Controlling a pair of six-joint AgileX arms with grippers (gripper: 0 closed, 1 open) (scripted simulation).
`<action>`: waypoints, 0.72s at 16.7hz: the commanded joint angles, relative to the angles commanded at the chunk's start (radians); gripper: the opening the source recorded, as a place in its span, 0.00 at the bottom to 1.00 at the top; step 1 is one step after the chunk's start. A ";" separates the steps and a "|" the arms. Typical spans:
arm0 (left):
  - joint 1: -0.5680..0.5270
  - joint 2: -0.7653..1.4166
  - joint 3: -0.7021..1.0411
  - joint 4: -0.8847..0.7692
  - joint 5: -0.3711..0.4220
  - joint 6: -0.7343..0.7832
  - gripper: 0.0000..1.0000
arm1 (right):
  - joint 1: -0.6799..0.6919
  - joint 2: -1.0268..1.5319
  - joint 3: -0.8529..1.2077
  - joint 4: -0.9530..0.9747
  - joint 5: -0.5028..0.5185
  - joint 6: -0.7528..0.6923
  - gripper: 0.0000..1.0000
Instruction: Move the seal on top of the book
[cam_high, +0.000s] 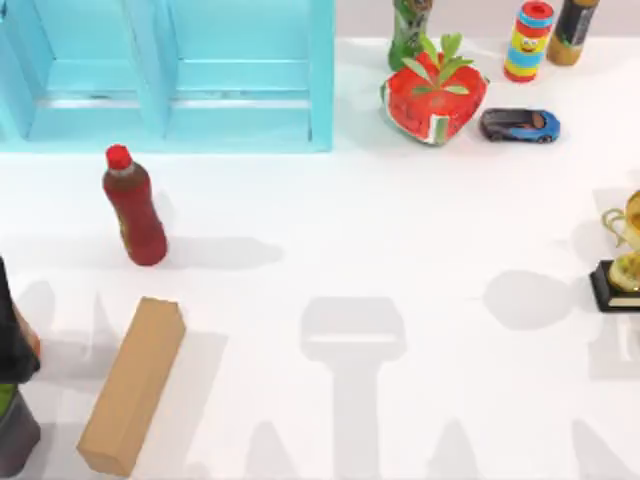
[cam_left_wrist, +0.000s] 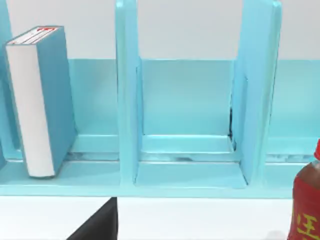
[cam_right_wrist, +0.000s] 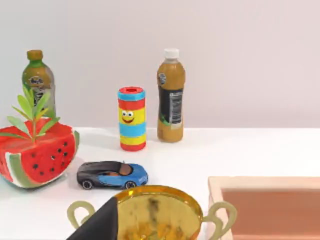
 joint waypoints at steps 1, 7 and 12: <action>0.000 0.000 0.000 0.000 0.000 0.000 1.00 | 0.000 0.000 0.000 0.000 0.000 0.000 1.00; 0.047 0.153 0.091 0.057 0.049 0.019 1.00 | 0.000 0.000 0.000 0.000 0.000 0.000 1.00; 0.149 0.551 0.294 0.185 0.160 0.060 1.00 | 0.000 0.000 0.000 0.000 0.000 0.000 1.00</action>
